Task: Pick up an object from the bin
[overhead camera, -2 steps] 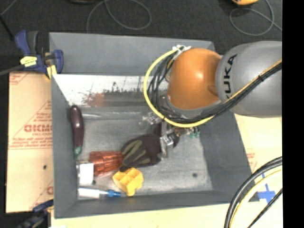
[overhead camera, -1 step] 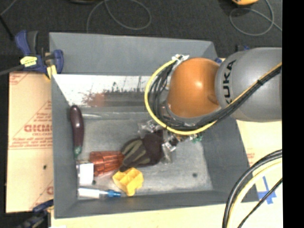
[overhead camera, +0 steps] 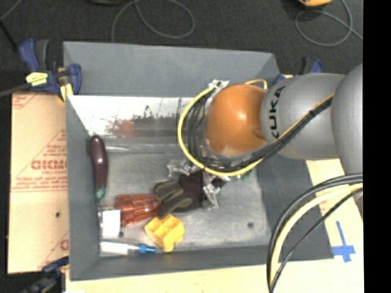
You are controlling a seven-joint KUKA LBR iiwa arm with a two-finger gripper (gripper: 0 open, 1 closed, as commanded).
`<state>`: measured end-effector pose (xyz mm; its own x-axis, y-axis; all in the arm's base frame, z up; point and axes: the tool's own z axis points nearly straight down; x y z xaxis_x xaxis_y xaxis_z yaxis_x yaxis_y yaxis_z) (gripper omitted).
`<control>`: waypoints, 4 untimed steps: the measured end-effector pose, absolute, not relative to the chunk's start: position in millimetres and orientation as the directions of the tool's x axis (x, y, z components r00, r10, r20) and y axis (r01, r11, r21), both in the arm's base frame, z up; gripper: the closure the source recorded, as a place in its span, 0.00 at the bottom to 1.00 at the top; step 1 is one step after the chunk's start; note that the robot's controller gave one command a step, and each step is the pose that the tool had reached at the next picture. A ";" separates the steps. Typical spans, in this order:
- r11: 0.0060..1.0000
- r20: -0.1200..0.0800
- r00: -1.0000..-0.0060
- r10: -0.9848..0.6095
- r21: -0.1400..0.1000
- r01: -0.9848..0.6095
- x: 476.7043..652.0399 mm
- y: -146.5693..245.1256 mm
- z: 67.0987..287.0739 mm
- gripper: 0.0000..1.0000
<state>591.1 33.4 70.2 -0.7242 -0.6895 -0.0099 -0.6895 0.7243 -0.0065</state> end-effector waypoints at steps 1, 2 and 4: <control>0.789 -0.012 -0.789 -0.614 -0.005 -0.614 591.2 5.8 73.4 1.00; 0.789 -0.012 -0.789 -0.614 -0.005 -0.614 591.2 5.8 73.4 1.00; 0.790 -0.005 -0.790 -0.614 0.000 -0.614 587.9 5.5 98.9 1.00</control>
Offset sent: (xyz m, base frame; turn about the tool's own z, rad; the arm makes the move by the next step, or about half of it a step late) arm 0.0000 0.0000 0.0000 0.0000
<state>587.9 5.5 98.9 -0.7895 -0.6137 -0.0049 -0.6137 0.7896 0.0001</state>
